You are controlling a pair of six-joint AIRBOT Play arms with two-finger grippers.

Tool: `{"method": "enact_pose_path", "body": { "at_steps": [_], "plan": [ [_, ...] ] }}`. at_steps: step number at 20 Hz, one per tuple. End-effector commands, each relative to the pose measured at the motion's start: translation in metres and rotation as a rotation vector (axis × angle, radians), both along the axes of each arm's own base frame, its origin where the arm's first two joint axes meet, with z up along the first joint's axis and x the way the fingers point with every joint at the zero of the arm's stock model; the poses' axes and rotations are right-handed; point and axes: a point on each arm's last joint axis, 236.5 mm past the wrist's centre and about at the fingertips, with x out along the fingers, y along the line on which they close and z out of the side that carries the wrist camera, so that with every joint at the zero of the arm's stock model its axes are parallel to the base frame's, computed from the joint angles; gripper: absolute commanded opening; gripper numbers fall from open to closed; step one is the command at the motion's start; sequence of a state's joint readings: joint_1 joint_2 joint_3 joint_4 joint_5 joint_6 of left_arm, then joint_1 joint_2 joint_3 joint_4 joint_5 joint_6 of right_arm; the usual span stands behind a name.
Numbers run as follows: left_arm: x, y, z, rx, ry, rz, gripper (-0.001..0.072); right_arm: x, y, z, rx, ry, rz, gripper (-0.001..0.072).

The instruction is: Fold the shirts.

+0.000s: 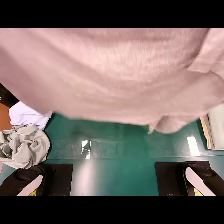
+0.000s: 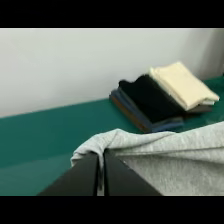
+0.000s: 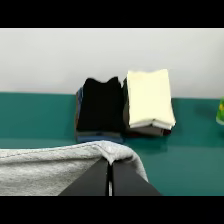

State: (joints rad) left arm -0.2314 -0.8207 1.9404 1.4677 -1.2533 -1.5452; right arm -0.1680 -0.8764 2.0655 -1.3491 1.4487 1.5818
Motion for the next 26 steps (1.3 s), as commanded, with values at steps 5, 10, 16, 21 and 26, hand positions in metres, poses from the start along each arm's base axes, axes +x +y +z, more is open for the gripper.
{"method": "enact_pose_path", "body": {
  "at_steps": [5, 10, 16, 21, 26],
  "plan": [
    [0.131, -0.01, -0.278, 0.242, 0.73, 0.06, 0.0028, 0.129, 0.045, -0.238, 0.059, 0.691, 0.177, 0.0014],
    [0.2, 0.009, -0.417, 0.271, 0.932, 0.126, 0.0028, 0.191, 0.033, -0.378, 0.117, 0.923, 0.121, 0.0014],
    [0.254, 0.008, -0.42, 0.184, 0.793, 0.146, 0.0028, 0.246, 0.018, -0.391, 0.114, 0.845, 0.101, 0.0014],
    [0.243, 0.002, -0.42, 0.204, 0.836, 0.101, 0.0027, 0.251, 0.017, -0.38, 0.081, 0.834, 0.119, 0.0014],
    [0.207, 0.003, -0.471, 0.275, 0.983, 0.042, 0.0028, 0.213, 0.019, -0.433, 0.092, 0.966, 0.12, 0.0014]
  ]
}}
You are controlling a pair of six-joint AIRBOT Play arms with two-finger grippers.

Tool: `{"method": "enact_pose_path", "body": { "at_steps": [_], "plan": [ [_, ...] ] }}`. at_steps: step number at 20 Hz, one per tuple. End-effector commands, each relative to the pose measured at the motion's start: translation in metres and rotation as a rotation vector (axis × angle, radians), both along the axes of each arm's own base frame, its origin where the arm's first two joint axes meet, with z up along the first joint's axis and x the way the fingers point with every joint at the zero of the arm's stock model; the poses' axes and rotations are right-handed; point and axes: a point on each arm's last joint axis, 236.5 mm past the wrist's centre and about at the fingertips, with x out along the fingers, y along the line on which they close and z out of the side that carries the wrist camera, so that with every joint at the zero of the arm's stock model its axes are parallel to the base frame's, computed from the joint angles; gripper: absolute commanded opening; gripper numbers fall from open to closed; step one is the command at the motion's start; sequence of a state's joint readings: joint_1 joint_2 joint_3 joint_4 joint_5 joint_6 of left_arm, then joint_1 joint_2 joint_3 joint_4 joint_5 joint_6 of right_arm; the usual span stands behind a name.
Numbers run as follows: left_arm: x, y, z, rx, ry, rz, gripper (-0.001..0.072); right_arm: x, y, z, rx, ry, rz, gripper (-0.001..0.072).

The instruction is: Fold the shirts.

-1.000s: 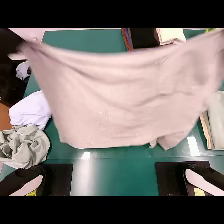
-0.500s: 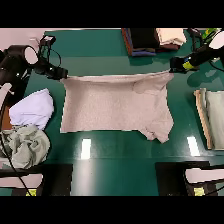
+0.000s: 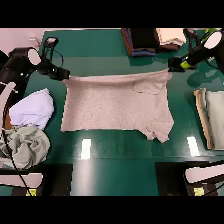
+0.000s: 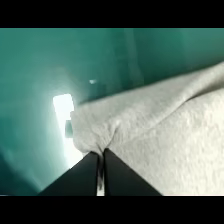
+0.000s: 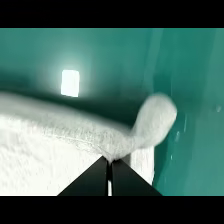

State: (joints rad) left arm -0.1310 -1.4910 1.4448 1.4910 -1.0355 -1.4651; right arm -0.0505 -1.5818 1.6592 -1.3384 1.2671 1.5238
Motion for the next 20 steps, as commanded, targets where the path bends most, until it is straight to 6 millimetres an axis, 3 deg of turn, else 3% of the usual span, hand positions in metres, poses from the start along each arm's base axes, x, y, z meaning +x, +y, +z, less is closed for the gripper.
{"method": "enact_pose_path", "body": {
  "at_steps": [1, 6, 10, 12, 13, 14, 15, 17, 20],
  "plan": [
    [-0.023, 0.0, -0.035, 0.011, 0.096, -0.03, 0.0028, -0.023, 0.001, -0.032, -0.001, 0.059, -0.004, 0.0014],
    [-0.046, -0.008, -0.07, -0.037, 0.173, -0.016, 0.0028, -0.061, 0.001, -0.067, 0.002, 0.108, -0.024, 0.0015],
    [-0.051, -0.01, -0.073, -0.048, 0.198, -0.014, 0.0028, -0.087, 0.002, -0.09, 0.005, 0.16, -0.031, 0.0016],
    [-0.058, -0.01, -0.074, -0.045, 0.227, -0.019, 0.0036, -0.09, 0.003, -0.092, 0.007, 0.169, -0.031, 0.0032],
    [-0.061, -0.01, -0.073, -0.045, 0.237, -0.018, 0.025, -0.087, 0.003, -0.088, 0.007, 0.158, -0.031, 0.024],
    [-0.065, -0.009, -0.07, -0.045, 0.249, -0.008, 0.051, -0.083, 0.004, -0.081, 0.013, 0.146, -0.029, 0.0429],
    [-0.069, -0.005, -0.063, -0.036, 0.261, 0.011, 0.0529, -0.081, 0.005, -0.071, 0.014, 0.14, -0.022, 0.0463],
    [-0.083, 0.01, -0.045, 0.011, 0.274, 0.049, 0.0529, -0.082, 0.003, -0.044, 0.002, 0.131, -0.004, 0.0462],
    [-0.131, 0.026, -0.03, 0.048, 0.335, 0.106, 0.0529, -0.093, 0.0, -0.005, -0.021, 0.065, 0.005, 0.0462]
  ]
}}
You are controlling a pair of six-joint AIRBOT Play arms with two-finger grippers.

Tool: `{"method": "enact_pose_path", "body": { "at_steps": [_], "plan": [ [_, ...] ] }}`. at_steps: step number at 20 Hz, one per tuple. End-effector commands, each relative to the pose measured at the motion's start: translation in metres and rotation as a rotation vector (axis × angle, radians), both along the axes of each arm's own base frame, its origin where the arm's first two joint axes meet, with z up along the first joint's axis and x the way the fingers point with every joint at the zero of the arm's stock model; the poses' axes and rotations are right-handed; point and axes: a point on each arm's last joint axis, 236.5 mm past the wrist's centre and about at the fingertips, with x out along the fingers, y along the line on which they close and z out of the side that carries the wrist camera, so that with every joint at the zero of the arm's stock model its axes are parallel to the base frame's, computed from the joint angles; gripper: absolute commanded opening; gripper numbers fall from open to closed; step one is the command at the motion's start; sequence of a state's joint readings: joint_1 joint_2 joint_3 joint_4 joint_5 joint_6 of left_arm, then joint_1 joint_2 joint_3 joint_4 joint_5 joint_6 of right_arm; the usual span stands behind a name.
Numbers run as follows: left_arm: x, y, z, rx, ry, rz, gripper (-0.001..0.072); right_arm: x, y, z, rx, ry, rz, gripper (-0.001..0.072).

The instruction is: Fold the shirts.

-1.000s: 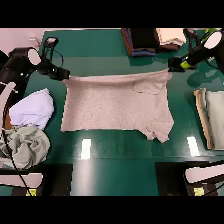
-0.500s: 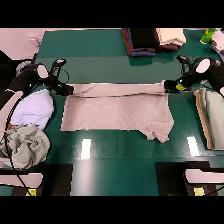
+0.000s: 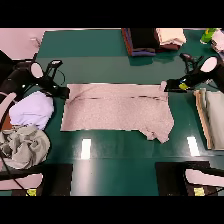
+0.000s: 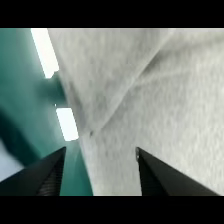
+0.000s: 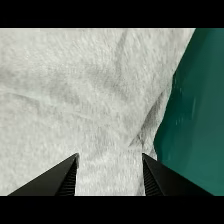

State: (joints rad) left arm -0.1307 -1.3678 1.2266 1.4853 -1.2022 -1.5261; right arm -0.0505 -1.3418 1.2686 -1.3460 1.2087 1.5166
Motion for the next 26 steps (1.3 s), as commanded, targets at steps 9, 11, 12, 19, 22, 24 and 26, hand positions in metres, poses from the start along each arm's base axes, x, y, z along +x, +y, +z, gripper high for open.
{"method": "enact_pose_path", "body": {
  "at_steps": [9, 11, 12, 19, 22, 24, 26],
  "plan": [
    [-0.134, -0.003, -0.068, -0.077, 0.245, 0.163, 0.0529, -0.053, 0.002, 0.024, -0.008, -0.026, 0.009, 0.046],
    [-0.135, -0.003, -0.076, -0.084, 0.238, 0.181, 0.0529, -0.058, 0.002, 0.015, -0.006, -0.004, 0.008, 0.046],
    [-0.134, -0.003, -0.079, -0.086, 0.229, 0.185, 0.0529, -0.062, 0.002, 0.01, -0.005, 0.011, 0.009, 0.046],
    [-0.126, -0.005, -0.079, -0.098, 0.2, 0.196, 0.0528, -0.07, 0.003, 0.0, -0.003, 0.045, 0.01, 0.046],
    [-0.128, -0.01, -0.079, -0.118, 0.21, 0.194, 0.0315, -0.07, 0.003, 0.0, -0.003, 0.046, 0.01, 0.046],
    [-0.128, -0.016, -0.077, -0.141, 0.21, 0.187, 0.0051, -0.071, 0.003, 0.0, -0.003, 0.049, 0.011, 0.0459],
    [-0.124, -0.016, -0.069, -0.138, 0.201, 0.168, 0.0028, -0.078, 0.0, -0.002, -0.015, 0.08, 0.018, 0.0459]
  ]
}}
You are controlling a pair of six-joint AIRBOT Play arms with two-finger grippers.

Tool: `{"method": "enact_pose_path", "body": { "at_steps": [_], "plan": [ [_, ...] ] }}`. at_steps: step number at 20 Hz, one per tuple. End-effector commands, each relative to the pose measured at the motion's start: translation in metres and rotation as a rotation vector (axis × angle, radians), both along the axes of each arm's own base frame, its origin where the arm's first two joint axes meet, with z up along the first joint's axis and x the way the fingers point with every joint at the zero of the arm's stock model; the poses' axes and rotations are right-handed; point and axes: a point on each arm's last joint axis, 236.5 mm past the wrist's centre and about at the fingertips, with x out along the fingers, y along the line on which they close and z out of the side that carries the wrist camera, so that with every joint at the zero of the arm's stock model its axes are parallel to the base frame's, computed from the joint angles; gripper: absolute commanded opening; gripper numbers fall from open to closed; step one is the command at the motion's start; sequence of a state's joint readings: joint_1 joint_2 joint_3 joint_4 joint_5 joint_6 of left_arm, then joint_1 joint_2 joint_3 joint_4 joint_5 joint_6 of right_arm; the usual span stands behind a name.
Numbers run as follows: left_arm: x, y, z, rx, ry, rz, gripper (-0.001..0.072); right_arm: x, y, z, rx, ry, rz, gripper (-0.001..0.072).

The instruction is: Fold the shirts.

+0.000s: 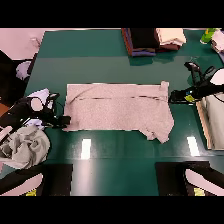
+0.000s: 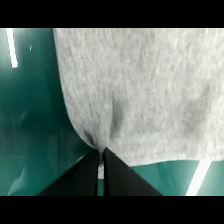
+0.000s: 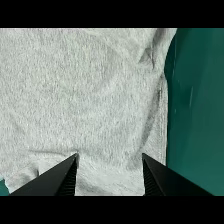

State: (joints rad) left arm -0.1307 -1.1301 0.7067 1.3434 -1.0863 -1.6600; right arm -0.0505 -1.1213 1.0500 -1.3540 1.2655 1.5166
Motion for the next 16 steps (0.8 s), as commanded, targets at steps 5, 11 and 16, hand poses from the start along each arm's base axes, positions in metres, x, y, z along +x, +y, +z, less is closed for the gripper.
{"method": "enact_pose_path", "body": {
  "at_steps": [5, 11, 16],
  "plan": [
    [0.021, -0.007, 0.034, -0.021, -0.075, -0.069, 0.0028, -0.051, -0.018, -0.033, -0.067, 0.181, 0.006, 0.046],
    [0.022, -0.008, 0.035, -0.023, -0.085, -0.077, 0.0028, -0.11, -0.008, -0.091, 0.096, 0.344, -0.153, 0.0461],
    [0.019, -0.007, 0.034, -0.023, -0.072, -0.081, 0.0028, -0.12, 0.015, -0.117, 0.118, 0.403, -0.126, 0.0447]
  ]
}}
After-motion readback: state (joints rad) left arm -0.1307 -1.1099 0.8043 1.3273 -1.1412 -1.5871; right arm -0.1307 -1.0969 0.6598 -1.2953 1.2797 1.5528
